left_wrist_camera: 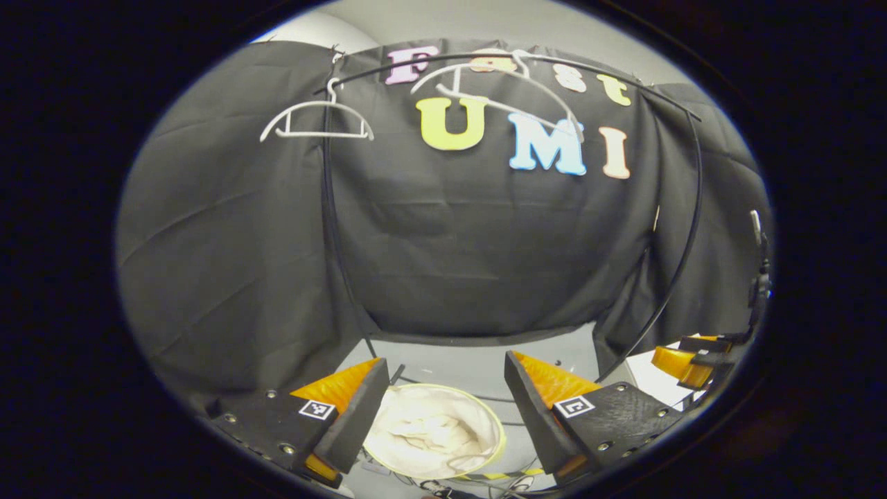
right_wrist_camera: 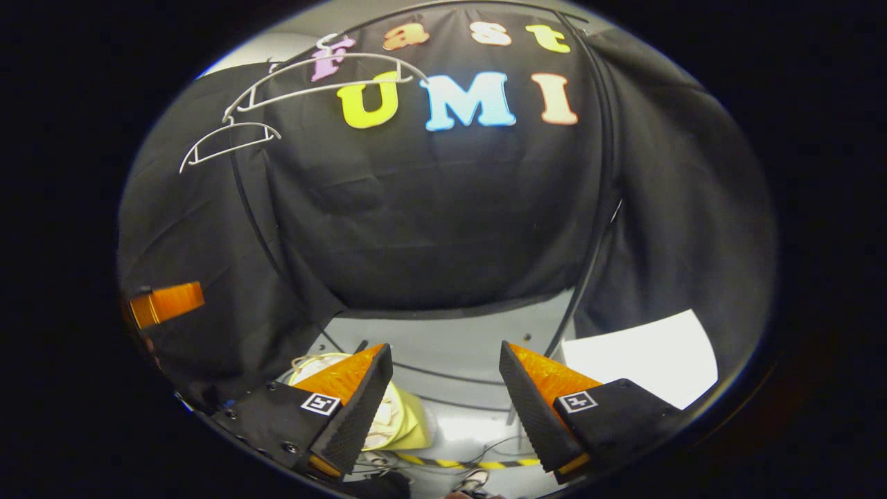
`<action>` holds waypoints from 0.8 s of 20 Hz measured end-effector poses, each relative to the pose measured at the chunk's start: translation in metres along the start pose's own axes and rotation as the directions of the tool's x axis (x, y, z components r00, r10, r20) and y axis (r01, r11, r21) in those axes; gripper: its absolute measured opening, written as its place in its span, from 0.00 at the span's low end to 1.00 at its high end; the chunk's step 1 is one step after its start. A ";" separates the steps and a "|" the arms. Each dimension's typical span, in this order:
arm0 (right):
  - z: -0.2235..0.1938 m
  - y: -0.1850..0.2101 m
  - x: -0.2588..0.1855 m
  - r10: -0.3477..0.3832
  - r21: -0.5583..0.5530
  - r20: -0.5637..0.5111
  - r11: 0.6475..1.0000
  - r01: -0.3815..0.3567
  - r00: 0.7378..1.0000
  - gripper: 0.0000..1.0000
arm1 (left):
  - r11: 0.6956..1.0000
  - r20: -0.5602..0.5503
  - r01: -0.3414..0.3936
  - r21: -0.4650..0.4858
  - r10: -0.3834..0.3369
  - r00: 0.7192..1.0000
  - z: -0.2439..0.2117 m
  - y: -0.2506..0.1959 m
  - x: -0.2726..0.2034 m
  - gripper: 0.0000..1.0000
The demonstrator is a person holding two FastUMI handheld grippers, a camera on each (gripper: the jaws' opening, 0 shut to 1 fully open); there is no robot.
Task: Grasp the clothes on the hanger with both hands and then place them into the laundry hamper below.
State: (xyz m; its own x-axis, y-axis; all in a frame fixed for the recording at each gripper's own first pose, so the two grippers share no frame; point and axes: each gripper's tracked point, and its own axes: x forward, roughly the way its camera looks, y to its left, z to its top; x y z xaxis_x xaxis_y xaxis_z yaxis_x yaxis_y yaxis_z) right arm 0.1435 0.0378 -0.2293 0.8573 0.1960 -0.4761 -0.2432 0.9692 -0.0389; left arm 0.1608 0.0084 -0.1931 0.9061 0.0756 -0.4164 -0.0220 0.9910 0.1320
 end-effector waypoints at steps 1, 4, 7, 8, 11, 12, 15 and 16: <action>0.000 -0.007 -0.003 -0.012 -0.031 0.023 0.999 0.013 1.000 0.98 | 1.000 0.038 -0.006 0.009 0.006 0.999 0.015 -0.013 -0.008 1.00; 0.030 -0.019 -0.026 -0.012 -0.042 0.102 0.999 0.017 0.995 0.98 | 1.000 0.177 0.016 0.009 -0.018 0.984 0.073 -0.049 -0.044 1.00; 0.080 -0.028 -0.051 -0.029 -0.029 0.229 0.999 0.036 0.973 0.98 | 0.998 0.316 0.039 0.051 -0.053 0.947 0.127 -0.067 -0.090 1.00; 0.099 -0.028 -0.059 -0.036 -0.021 0.276 0.999 0.043 0.960 0.98 | 0.997 0.352 0.048 0.064 -0.068 0.933 0.143 -0.071 -0.104 0.99; 0.143 -0.024 -0.077 -0.045 0.014 0.381 0.999 0.043 0.923 0.98 | 0.994 0.432 0.089 0.061 -0.107 0.896 0.172 -0.074 -0.146 0.99; 0.155 -0.021 -0.083 -0.043 0.026 0.405 0.999 0.036 0.913 0.98 | 0.994 0.456 0.091 0.055 -0.107 0.884 0.181 -0.069 -0.160 0.99; 0.184 -0.016 -0.105 -0.041 0.042 0.453 0.999 0.025 0.891 0.93 | 0.993 0.487 0.108 0.038 -0.113 0.866 0.207 -0.048 -0.193 0.99; 0.194 -0.017 -0.113 -0.044 0.032 0.466 0.999 0.033 0.883 0.95 | 0.993 0.482 0.112 0.030 -0.113 0.869 0.213 -0.040 -0.203 0.99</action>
State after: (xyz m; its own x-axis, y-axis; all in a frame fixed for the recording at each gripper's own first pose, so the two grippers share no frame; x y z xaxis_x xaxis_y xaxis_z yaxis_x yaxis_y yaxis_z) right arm 0.1384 0.0279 -0.0043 0.9798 0.1996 -0.0092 -0.1998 0.9795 -0.0269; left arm 0.0681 -0.0700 0.0776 0.9934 -0.0992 0.0570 0.0924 0.9894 0.1116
